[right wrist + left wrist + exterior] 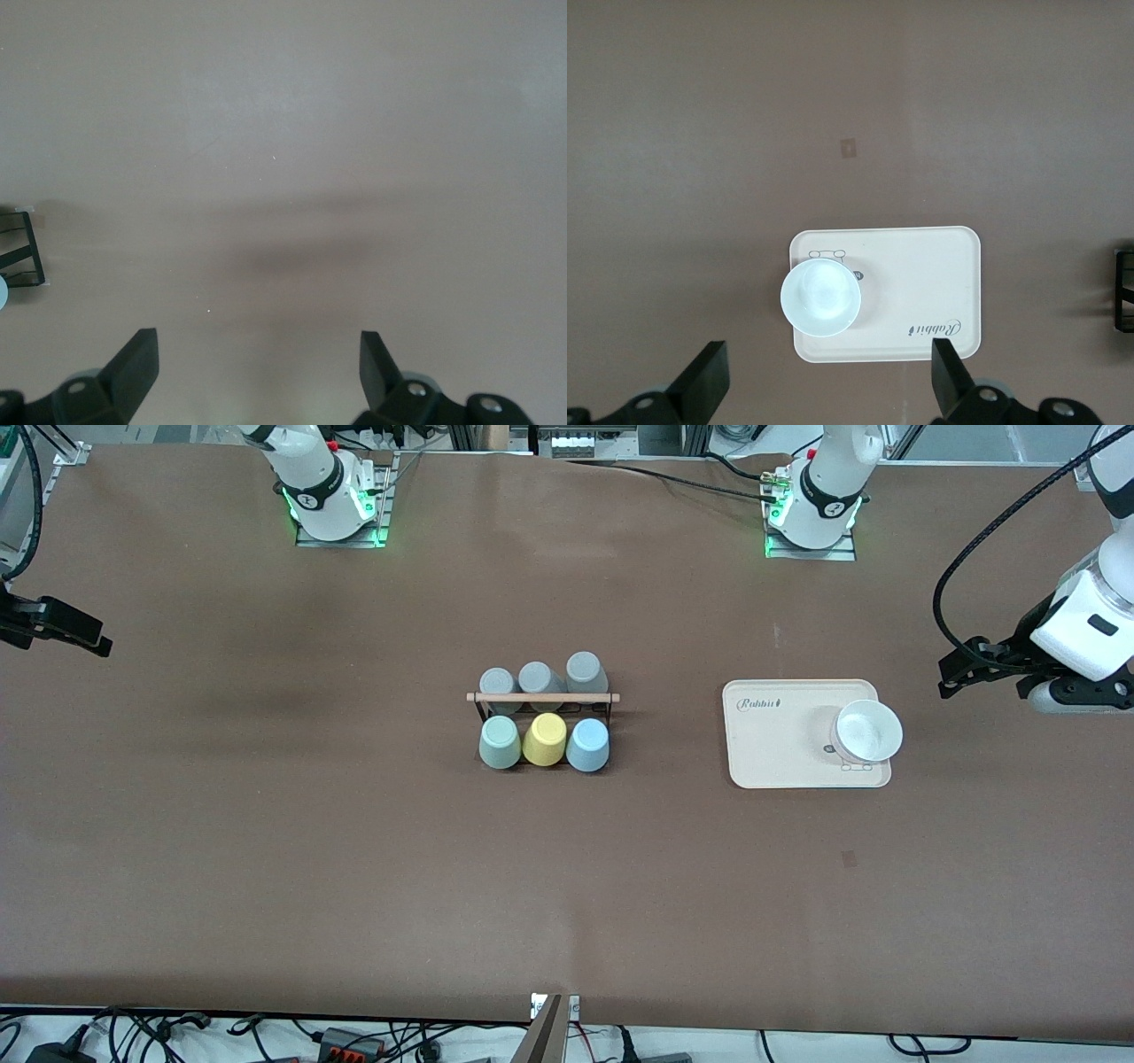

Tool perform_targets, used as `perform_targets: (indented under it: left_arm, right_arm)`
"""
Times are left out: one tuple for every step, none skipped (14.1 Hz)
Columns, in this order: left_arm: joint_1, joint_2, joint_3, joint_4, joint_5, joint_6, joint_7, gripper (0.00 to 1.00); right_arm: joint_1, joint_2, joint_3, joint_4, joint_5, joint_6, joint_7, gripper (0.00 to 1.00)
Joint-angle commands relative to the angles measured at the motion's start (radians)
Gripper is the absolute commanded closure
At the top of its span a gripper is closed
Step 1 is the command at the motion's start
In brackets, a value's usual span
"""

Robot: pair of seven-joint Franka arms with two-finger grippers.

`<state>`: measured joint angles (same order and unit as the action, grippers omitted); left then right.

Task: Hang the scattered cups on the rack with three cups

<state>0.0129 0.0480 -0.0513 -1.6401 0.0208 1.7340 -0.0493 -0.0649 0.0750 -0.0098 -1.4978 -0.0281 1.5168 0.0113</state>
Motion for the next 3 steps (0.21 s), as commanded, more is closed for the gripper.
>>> perform_targets:
  left_arm:
    - [-0.002,-0.008,-0.001,0.008,0.001,-0.01,0.016,0.0]
    - [-0.001,-0.008,-0.001,0.008,0.001,-0.01,0.016,0.0]
    - [-0.001,-0.008,0.001,0.008,0.001,-0.01,0.016,0.0]
  right_arm:
    - [-0.015,0.008,0.014,0.014,0.017,-0.01,-0.022,0.0]
    - [-0.013,0.008,0.016,0.014,0.017,-0.01,-0.021,0.0]
    - [-0.013,0.008,0.017,0.014,0.019,-0.01,-0.019,0.0]
